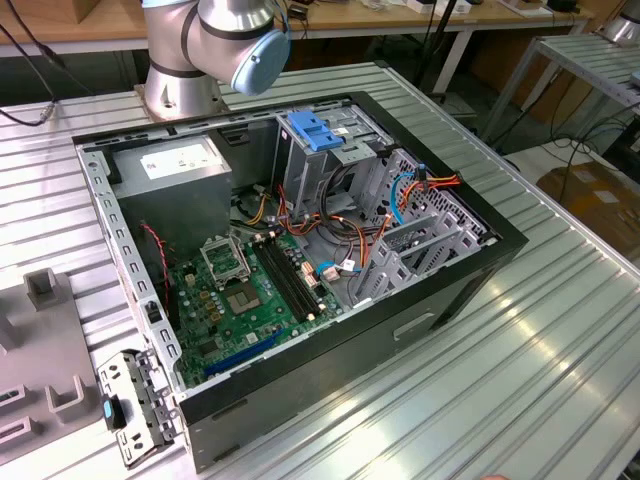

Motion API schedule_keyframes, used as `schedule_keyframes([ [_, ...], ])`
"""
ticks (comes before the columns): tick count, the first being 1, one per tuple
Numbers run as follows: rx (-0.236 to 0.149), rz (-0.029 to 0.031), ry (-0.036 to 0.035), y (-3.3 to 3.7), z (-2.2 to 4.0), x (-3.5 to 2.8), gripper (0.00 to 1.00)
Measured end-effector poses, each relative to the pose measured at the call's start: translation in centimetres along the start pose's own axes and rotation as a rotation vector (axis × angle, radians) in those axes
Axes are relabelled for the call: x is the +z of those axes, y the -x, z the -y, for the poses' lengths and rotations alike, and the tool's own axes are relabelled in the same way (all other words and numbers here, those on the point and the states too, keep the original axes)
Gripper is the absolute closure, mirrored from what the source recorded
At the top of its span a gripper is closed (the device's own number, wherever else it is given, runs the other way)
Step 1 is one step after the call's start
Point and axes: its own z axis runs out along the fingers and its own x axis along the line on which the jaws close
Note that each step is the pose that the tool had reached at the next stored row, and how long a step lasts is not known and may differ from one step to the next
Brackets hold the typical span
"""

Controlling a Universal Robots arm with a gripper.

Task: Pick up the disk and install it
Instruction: 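Pick up the disk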

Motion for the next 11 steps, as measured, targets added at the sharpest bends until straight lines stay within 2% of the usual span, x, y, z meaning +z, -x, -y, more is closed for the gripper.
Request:
schedule_keyframes([
  [11, 0.0, -0.0001, 0.0035, -0.01, 0.04, -1.08, 0.63],
])
